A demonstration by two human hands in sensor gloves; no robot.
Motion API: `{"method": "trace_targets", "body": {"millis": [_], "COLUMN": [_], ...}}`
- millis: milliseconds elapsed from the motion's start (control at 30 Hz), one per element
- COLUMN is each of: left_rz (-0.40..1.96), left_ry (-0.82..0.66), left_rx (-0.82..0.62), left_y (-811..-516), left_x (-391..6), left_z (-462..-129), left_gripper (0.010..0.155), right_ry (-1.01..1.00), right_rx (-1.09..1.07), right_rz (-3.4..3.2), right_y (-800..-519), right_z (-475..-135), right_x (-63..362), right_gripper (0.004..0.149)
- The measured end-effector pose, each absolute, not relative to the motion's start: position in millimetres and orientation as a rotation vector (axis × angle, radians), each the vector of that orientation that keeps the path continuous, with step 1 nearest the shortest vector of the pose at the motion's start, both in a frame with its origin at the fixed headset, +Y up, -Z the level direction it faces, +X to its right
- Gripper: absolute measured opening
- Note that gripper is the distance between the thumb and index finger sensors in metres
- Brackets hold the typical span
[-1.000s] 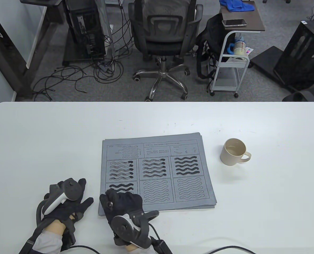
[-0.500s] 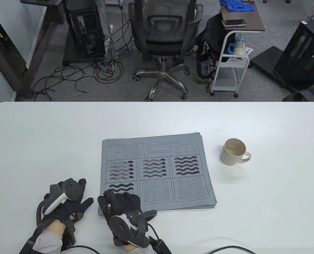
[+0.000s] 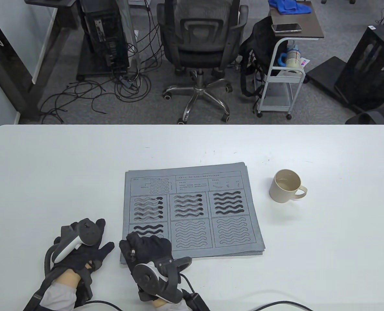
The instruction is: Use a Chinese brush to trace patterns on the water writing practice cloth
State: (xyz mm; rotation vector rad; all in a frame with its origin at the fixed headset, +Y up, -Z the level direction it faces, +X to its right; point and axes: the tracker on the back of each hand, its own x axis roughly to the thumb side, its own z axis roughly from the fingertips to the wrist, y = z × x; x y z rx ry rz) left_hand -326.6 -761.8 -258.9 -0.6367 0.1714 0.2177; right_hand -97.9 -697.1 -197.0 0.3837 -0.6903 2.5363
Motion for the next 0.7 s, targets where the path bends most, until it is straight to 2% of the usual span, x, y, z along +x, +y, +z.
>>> {"method": "trace_targets", "body": {"millis": [700], "left_rz": [0.218], "left_ry": [0.171], "left_rx": [-0.641], "left_y": [-762.1], "left_x": [-326.7], "left_z": [-258.7], "left_gripper": [0.079], "right_ry": [-0.685], "right_rx": [0.372], "right_rz": [2.553], "right_y": [-697.1], "right_z": [-198.4], "right_x": [-97.8], "right_gripper": [0.040]}}
